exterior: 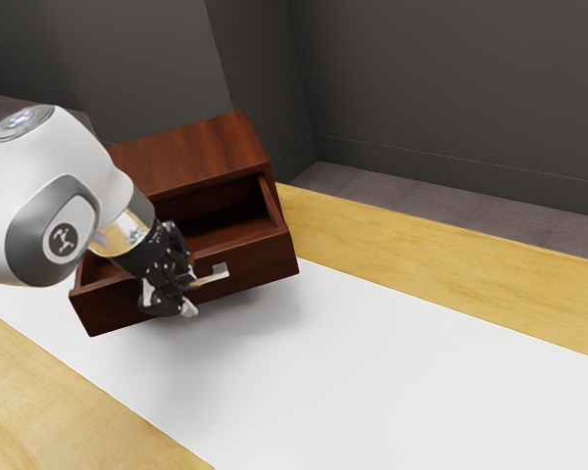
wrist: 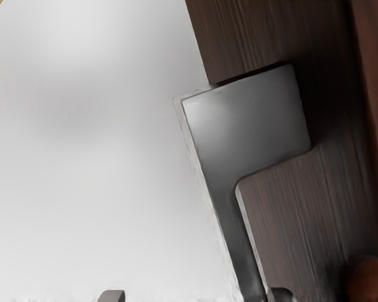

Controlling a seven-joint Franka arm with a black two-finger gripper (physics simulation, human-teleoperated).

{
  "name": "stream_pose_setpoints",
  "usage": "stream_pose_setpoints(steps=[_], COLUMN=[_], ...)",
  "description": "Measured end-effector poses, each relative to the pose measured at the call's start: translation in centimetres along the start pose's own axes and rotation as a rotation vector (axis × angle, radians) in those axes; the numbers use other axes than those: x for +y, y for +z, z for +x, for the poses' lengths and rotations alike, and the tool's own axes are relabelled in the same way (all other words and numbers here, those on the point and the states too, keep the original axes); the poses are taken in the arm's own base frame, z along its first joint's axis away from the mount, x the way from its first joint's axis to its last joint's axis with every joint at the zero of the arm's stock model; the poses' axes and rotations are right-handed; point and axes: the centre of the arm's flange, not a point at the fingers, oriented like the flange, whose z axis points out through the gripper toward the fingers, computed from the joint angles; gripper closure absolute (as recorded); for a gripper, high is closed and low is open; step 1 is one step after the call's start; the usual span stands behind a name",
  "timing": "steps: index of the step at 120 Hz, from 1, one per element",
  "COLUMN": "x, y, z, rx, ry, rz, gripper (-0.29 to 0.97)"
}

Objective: Pull the drawer handle with one arm to open the drawer

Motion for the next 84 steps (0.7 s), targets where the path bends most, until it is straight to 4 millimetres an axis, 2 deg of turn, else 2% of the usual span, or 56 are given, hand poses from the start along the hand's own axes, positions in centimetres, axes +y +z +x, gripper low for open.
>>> stream_pose_setpoints(steps=[48, 76, 84], x=[-2.0, -2.4, -2.4], y=[-0.6, -0.9, -1.0], z=[-0.5, -0.5, -0.7], rx=[-0.003, 0.001, 0.002], ry=[0.014, 0.016, 0.023], rz=[-0.005, -0.010, -0.015], gripper=[0.42, 0.46, 0.38])
